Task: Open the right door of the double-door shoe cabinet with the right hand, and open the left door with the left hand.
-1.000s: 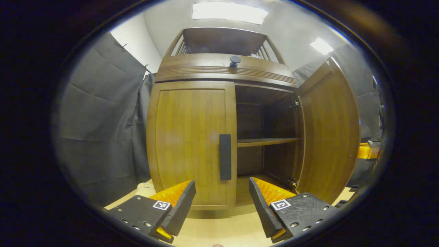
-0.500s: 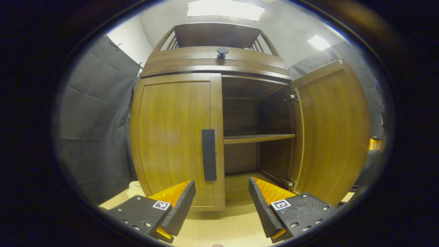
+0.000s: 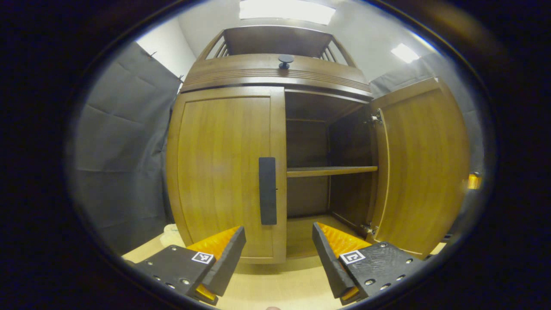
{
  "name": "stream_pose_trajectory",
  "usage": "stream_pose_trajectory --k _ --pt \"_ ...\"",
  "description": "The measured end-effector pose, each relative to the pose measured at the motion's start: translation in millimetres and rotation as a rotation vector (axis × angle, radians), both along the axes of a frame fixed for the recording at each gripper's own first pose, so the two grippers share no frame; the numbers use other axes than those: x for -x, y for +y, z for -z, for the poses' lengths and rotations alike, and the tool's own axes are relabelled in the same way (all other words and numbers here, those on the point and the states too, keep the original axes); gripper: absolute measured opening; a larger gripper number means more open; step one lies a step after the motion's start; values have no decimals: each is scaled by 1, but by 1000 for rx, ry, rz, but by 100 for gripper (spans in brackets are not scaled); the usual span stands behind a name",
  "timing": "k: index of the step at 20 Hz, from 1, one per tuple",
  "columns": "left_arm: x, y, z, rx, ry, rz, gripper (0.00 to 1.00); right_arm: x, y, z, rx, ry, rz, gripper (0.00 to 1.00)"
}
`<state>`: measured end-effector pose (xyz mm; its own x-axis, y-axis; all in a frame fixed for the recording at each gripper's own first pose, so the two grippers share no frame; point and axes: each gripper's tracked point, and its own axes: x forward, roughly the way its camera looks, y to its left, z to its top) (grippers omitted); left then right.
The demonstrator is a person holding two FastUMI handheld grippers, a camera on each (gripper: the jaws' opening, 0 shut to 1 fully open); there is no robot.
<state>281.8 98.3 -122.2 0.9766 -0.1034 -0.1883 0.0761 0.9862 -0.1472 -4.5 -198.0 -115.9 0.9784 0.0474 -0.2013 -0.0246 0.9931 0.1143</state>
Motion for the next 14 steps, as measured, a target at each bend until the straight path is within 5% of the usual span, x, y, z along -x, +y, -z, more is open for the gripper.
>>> stream_pose_trajectory --k 5,7,10,14 --pt "11 24 -2 8 -14 -48 92 33 -27 -28 113 0 175 19" --pt "16 37 -1 17 -22 -68 92 44 -12 -46 78 -20 183 36" --pt "22 54 0 31 -32 -89 92 56 8 -75 52 -87 181 88" --pt "28 76 0 47 -42 -109 92 51 66 -104 24 -175 76 94"
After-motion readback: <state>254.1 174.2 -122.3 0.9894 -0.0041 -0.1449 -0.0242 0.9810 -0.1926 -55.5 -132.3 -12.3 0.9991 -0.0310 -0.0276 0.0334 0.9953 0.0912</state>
